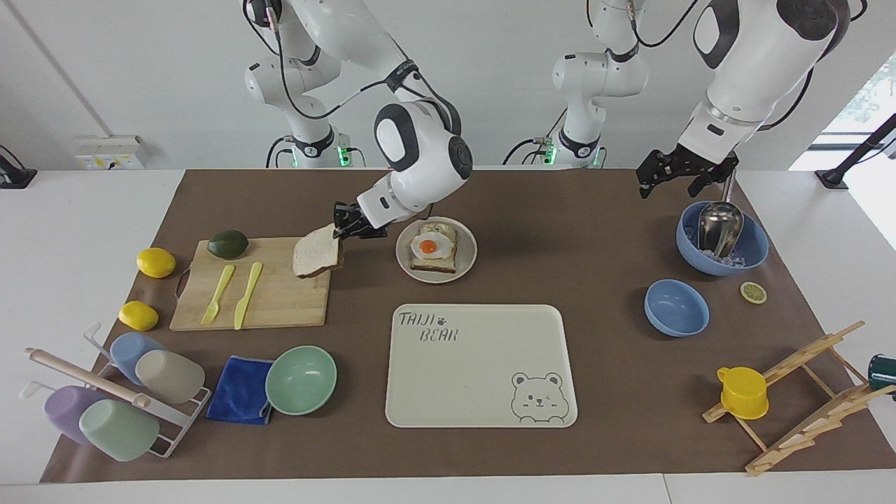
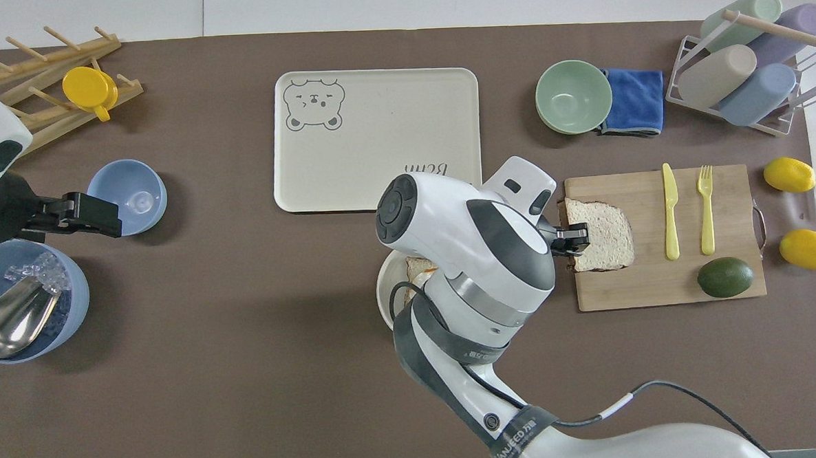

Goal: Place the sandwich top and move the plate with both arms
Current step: 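Carry the bread slice with the right gripper over the white plate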

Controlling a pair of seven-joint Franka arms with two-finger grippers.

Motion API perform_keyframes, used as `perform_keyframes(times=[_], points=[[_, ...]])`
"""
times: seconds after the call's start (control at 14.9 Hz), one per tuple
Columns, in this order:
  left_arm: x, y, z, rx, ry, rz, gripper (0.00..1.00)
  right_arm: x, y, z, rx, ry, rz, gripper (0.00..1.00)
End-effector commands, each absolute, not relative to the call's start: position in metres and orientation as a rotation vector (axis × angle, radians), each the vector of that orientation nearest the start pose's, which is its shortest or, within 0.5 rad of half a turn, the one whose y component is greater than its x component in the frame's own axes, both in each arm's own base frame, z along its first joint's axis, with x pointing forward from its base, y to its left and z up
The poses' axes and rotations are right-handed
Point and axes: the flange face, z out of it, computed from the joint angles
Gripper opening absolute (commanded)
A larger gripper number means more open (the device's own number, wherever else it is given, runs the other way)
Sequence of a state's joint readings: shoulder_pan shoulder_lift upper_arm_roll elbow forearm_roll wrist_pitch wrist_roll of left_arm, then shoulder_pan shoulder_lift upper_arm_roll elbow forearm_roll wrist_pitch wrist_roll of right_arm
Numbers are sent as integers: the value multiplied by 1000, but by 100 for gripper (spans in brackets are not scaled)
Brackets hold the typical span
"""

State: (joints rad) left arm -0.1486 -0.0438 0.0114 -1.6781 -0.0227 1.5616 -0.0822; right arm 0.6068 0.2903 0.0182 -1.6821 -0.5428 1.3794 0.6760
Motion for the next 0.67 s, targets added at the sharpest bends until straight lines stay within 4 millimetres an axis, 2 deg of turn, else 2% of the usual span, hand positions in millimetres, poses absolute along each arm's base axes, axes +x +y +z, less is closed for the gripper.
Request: perform_keyframes(times=[0.0, 0.13, 0.33, 0.54, 0.6], points=[[529, -74, 605, -3157, 63, 108, 100, 481, 285, 470, 2445, -10, -224, 0], [529, -74, 605, -3156, 67, 113, 100, 469, 307, 491, 2501, 16, -210, 0], [529, -74, 604, -3155, 67, 118, 100, 459, 350, 489, 2600, 112, -110, 0], [528, -74, 605, -3156, 67, 115, 100, 455, 379, 483, 2755, 169, -64, 0], [528, -73, 604, -3156, 72, 117, 100, 455, 385, 473, 2799, 169, -68, 0]])
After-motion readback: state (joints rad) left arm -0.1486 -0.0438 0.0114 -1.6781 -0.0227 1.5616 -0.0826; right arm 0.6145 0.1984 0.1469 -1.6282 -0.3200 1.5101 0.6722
